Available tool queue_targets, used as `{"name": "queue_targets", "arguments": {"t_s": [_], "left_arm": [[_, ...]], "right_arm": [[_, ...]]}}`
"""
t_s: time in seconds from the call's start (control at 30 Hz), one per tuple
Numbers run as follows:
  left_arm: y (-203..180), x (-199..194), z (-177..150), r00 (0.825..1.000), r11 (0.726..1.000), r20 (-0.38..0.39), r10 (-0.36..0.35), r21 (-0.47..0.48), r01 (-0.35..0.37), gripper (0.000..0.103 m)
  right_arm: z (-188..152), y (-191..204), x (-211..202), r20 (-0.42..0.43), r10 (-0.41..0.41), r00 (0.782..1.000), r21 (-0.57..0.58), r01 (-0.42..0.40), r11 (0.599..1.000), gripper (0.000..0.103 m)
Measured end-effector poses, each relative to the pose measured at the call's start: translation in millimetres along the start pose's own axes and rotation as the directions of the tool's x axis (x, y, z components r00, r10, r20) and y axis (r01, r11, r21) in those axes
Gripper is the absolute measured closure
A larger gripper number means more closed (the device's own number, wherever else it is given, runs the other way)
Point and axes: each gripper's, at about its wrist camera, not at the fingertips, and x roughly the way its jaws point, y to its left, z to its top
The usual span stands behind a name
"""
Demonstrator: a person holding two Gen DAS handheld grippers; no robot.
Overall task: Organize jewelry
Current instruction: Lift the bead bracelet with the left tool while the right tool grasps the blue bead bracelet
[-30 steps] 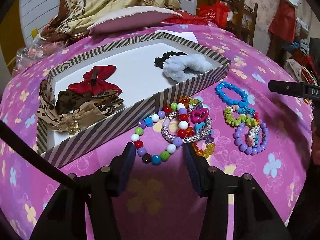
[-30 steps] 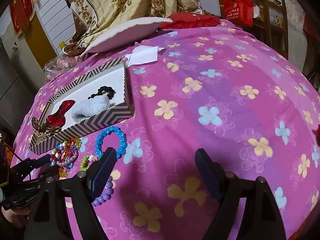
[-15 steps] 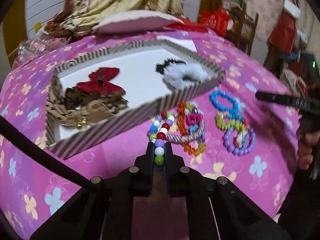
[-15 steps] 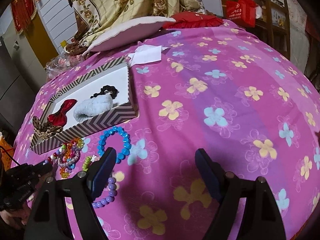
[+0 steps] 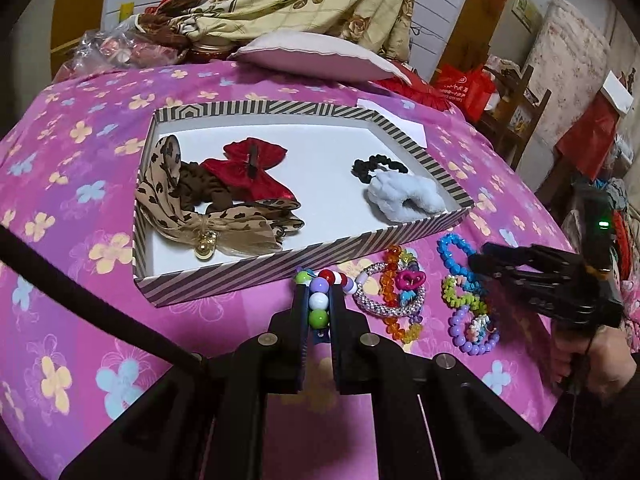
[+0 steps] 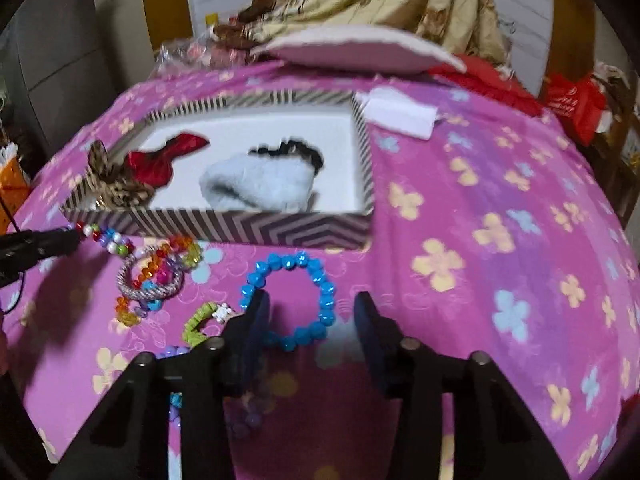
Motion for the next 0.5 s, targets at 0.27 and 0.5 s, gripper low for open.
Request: {"name": "queue_targets", "arguments": {"t_s": [0.27,0.5], "left_arm": [[-4,2,0,1.000,1.000,-0.007,-0.010,0.019,0.010,0.099],[-2,1,1,0.999,0.999,0.004,-0.035,-0.001,0.035,0.099]], "right_arm": [[-2,4,-2,0.027,0.024,0.999,-0.007,-0.024,1.000,0.092],[-6,2,-37,0.166,0.085,0.983,0.044,-0.093,0.995,0.092]]}}
